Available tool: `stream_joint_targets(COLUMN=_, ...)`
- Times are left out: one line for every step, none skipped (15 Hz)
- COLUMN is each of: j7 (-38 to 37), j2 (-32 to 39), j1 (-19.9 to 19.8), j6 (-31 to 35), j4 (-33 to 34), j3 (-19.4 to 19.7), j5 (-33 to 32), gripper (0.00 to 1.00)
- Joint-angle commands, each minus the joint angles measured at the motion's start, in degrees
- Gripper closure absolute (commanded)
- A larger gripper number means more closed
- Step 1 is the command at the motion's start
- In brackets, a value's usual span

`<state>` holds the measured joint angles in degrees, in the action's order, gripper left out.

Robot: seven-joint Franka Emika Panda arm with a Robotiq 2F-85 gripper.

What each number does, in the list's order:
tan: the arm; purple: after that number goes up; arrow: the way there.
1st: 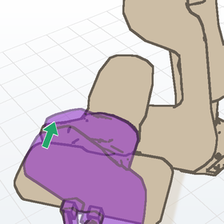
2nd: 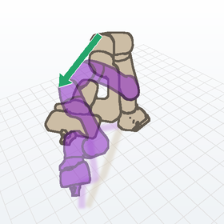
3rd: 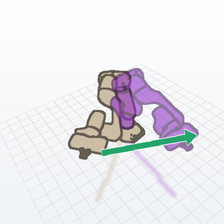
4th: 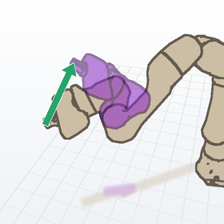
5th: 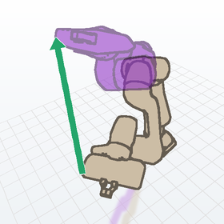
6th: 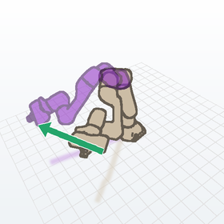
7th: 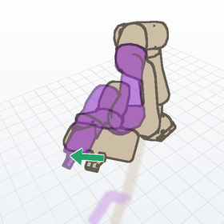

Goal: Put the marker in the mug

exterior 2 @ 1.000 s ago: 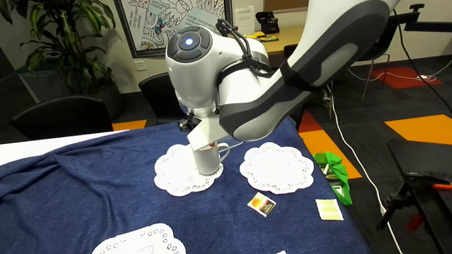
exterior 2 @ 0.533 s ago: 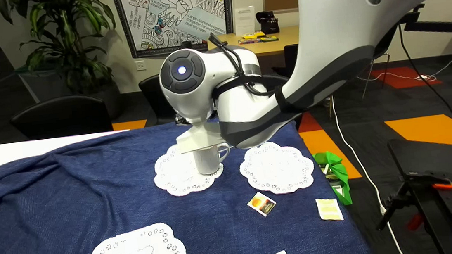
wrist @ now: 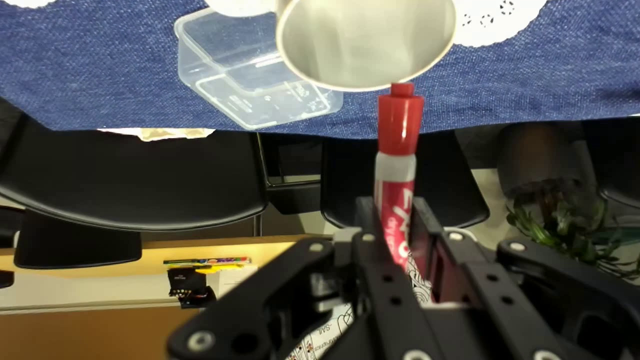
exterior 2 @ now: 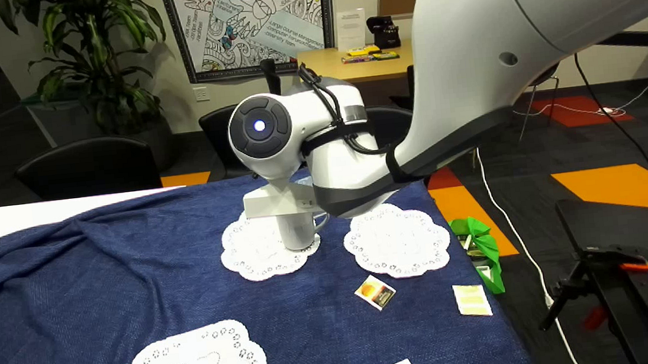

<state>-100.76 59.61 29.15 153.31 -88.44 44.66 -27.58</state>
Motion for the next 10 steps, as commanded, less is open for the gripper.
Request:
stream_joint_targets(j7=-4.91, j2=2.5, j1=1.98, j6=0.25, j4=0.89, j3=3.04, j5=-1.56, gripper=0.95)
stream_joint_targets(j7=-5.39, j2=2.91, j1=2.23, j6=-0.01, j4=0.88, j3=3.32, j5=-1.52, gripper=0.95)
stream_joint_targets(j7=-5.33, j2=3.28, j1=2.18, j6=-0.23, j4=0.99, j3=3.23, j5=-1.38, gripper=0.95)
stream_joint_targets(j7=-5.6, j2=3.65, j1=2.22, j6=-0.22, j4=1.02, j3=3.31, j5=-1.32, gripper=0.95)
stream_joint_targets(j7=-5.6, j2=3.99, j1=2.1, j6=-0.28, j4=1.07, j3=3.15, j5=-1.2, gripper=0.95)
stream_joint_targets(j7=-5.6, j2=4.41, j1=2.02, j6=-0.33, j4=1.2, j3=3.17, j5=-1.15, gripper=0.95)
stream_joint_targets(j7=-5.48, j2=4.81, j1=1.86, j6=-0.36, j4=1.32, j3=3.08, j5=-1.04, gripper=0.95)
stream_joint_targets(j7=-5.49, j2=5.3, j1=1.76, j6=-0.3, j4=1.47, j3=3.11, j5=-0.99, gripper=0.95)
stream_joint_targets(j7=-5.4, j2=5.68, j1=1.63, j6=-0.34, j4=1.61, j3=3.06, j5=-0.88, gripper=0.95)
stream_joint_targets(j7=-5.42, j2=6.17, j1=1.54, j6=-0.21, j4=1.79, j3=3.09, j5=-0.82, gripper=0.95)
